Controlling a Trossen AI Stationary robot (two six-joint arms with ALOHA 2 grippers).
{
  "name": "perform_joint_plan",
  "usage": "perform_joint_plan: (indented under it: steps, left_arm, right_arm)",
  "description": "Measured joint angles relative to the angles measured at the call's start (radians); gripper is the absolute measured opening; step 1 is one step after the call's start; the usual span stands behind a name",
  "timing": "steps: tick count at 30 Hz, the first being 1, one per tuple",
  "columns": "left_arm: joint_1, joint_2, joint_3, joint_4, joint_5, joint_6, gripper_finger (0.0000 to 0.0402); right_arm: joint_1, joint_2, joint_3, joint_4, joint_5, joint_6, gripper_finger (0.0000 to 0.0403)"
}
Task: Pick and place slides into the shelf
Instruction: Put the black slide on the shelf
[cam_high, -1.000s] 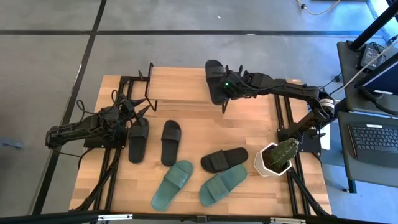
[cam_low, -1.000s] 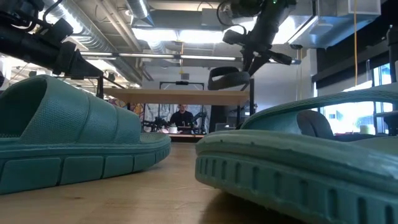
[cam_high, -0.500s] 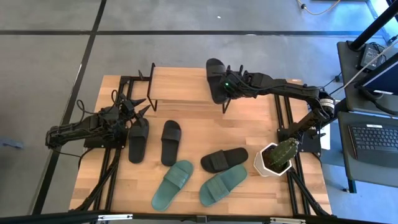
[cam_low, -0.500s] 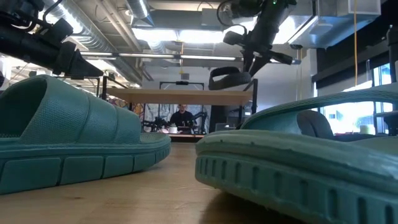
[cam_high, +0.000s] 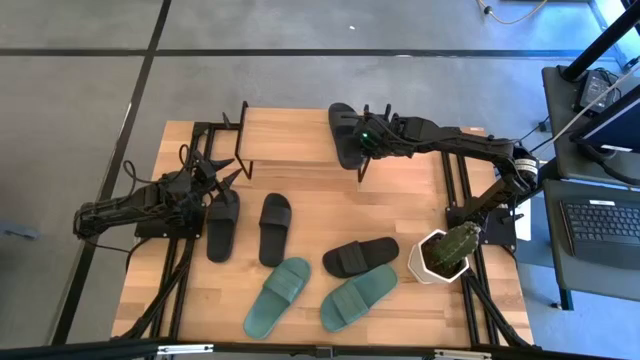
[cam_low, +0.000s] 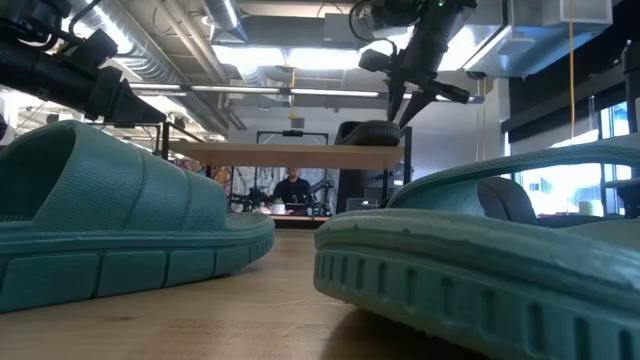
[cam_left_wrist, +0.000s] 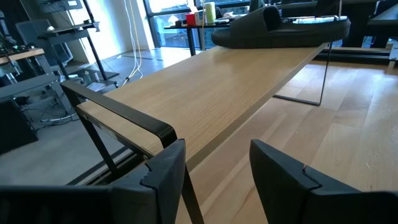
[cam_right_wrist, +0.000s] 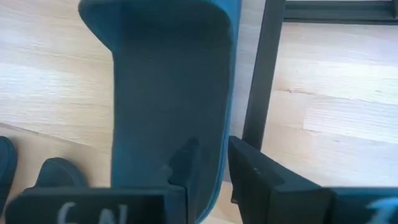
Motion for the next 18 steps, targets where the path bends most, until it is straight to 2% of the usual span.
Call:
perform_joint_plan:
  steps: [6, 10, 15, 18]
  left_arm:
    - [0.000, 0.000, 0.000, 0.000, 0.000, 0.000, 0.0172]
    - [0.000, 0.000, 0.000, 0.000, 0.000, 0.000, 0.0172]
    - [0.000, 0.000, 0.000, 0.000, 0.000, 0.000, 0.0172]
    - [0.000, 0.000, 0.000, 0.000, 0.000, 0.000, 0.0172]
  right_arm:
    - [0.008, 0.000, 0.000, 0.137, -0.023, -0.068, 0.0085]
    - [0.033, -0.001, 0.004, 0.257, -0.084, -0.228, 0.0085]
    - [0.111, -0.004, 0.056, 0.266, -0.093, -0.494, 0.0085]
    - [0.181, -0.005, 0.076, 0.275, -0.172, -0.588, 0.0085]
